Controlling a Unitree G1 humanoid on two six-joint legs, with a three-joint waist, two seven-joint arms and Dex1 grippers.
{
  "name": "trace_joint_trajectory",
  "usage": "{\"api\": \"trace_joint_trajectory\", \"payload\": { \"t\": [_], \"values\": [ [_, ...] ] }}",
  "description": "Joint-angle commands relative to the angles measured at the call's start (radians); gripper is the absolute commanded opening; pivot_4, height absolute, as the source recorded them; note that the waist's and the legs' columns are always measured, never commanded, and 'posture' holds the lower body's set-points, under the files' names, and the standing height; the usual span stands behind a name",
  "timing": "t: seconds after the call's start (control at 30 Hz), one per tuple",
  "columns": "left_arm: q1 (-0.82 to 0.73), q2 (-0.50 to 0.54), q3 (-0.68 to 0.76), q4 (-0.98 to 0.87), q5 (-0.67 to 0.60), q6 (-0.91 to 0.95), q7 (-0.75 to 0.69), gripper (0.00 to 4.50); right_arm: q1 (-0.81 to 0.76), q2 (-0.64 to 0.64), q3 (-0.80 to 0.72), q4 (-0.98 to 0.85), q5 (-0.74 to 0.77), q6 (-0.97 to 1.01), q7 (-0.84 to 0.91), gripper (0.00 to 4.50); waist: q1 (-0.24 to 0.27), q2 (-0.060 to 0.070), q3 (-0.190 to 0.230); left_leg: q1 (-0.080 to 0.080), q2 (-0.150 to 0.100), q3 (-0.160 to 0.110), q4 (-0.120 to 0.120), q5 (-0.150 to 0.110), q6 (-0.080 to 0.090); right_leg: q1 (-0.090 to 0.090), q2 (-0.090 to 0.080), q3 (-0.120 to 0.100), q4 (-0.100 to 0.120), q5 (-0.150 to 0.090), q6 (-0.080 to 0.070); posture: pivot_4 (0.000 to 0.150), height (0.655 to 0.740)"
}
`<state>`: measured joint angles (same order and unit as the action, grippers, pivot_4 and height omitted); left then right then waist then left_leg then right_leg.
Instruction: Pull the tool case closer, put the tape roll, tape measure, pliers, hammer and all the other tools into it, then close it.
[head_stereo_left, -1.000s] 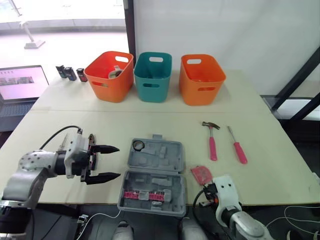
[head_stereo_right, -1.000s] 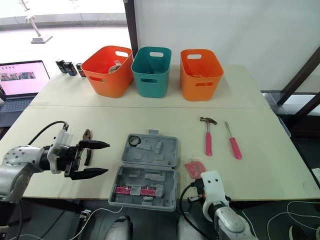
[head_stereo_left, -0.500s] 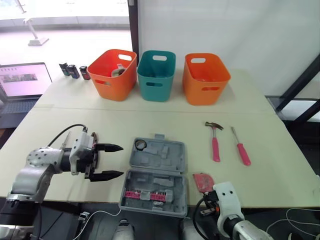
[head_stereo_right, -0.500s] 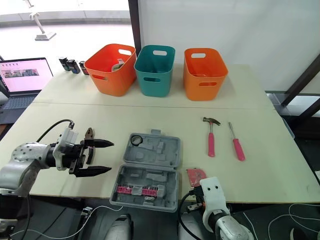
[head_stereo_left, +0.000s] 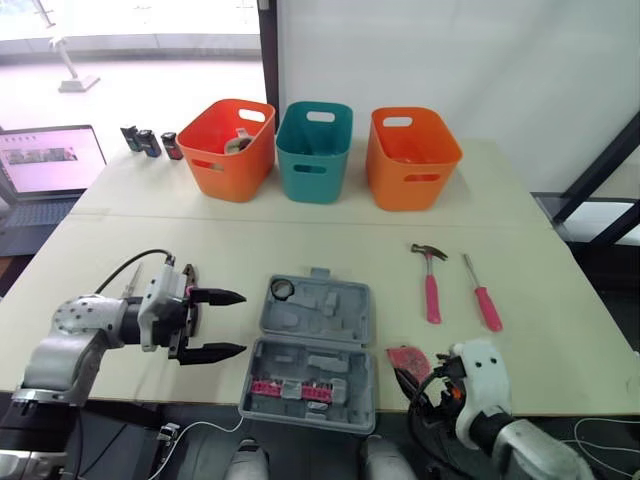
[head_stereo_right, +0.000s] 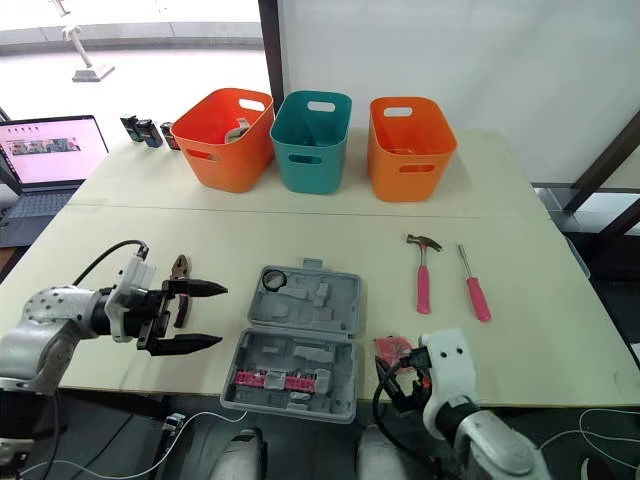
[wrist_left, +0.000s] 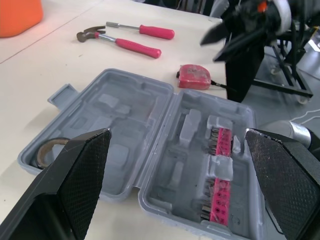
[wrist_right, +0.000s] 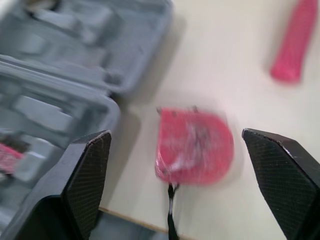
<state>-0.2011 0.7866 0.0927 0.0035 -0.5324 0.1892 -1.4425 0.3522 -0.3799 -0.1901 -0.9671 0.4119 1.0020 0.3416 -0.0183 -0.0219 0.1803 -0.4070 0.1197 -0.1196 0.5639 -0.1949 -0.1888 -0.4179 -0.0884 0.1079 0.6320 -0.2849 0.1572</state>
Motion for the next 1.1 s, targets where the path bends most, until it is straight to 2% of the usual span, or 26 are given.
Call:
{"api": "trace_joint_trajectory", "payload": {
  "t": [0.03, 0.17, 0.23, 0.33, 0.47, 0.7, 1.1],
  "values": [
    [0.004, 0.010, 0.016, -0.036, -0.009, -0.001, 0.005, 4.50, -0.096, -0.209, -0.113, 0.095, 0.099, -0.060, 0.252, 4.45, 0.000, 0.000, 0.000, 0.000, 0.000, 0.000, 0.000, 0.000, 0.000, 0.001, 0.000, 0.000, 0.000, 0.000, 0.000, 0.150, 0.7400],
    [0.012, 0.009, 0.015, -0.051, -0.013, 0.001, 0.009, 4.50, -0.215, -0.514, -0.061, 0.342, 0.072, -0.281, 0.600, 4.45, 0.003, 0.000, 0.000, 0.002, 0.000, 0.000, 0.001, 0.000, 0.001, 0.005, 0.000, 0.000, -0.001, -0.001, 0.001, 0.150, 0.7400],
    [0.008, 0.008, 0.013, -0.052, -0.013, 0.001, 0.008, 4.50, -0.284, -0.604, 0.020, 0.462, 0.023, -0.416, 0.735, 4.45, 0.001, 0.001, 0.001, 0.002, 0.000, 0.000, 0.002, 0.000, 0.001, 0.006, 0.000, 0.000, -0.001, -0.001, 0.001, 0.150, 0.7400],
    [0.011, 0.007, 0.015, -0.054, -0.012, -0.005, 0.006, 4.50, -0.450, -0.688, 0.241, 0.686, -0.147, -0.704, 0.950, 4.45, -0.004, 0.002, 0.002, 0.003, 0.000, 0.000, 0.004, -0.001, 0.001, 0.008, 0.000, -0.001, -0.001, -0.001, 0.002, 0.150, 0.7400],
    [0.012, 0.006, 0.020, -0.057, -0.007, -0.015, 0.014, 4.50, -0.634, -0.653, 0.428, 0.897, -0.305, -0.945, 1.065, 4.45, -0.005, 0.003, 0.002, 0.000, 0.000, 0.000, 0.011, -0.002, 0.004, 0.009, 0.000, -0.002, -0.001, -0.002, 0.004, 0.150, 0.7400],
    [0.024, 0.015, 0.032, -0.085, -0.012, -0.001, 0.038, 4.50, -0.734, -0.562, 0.527, 1.085, -0.407, -1.152, 1.083, 4.45, 0.003, 0.004, 0.003, 0.000, 0.000, 0.000, 0.012, -0.002, 0.003, 0.010, 0.000, -0.003, 0.000, -0.001, 0.004, 0.150, 0.7400],
    [0.046, 0.025, 0.046, -0.124, -0.021, 0.022, 0.069, 4.50, -0.775, -0.488, 0.549, 1.197, -0.470, -1.231, 1.060, 4.45, 0.001, 0.005, 0.003, 0.001, 0.000, 0.000, 0.012, -0.002, 0.003, 0.011, 0.000, -0.003, 0.000, -0.001, 0.004, 0.150, 0.7400]
  ]
}}
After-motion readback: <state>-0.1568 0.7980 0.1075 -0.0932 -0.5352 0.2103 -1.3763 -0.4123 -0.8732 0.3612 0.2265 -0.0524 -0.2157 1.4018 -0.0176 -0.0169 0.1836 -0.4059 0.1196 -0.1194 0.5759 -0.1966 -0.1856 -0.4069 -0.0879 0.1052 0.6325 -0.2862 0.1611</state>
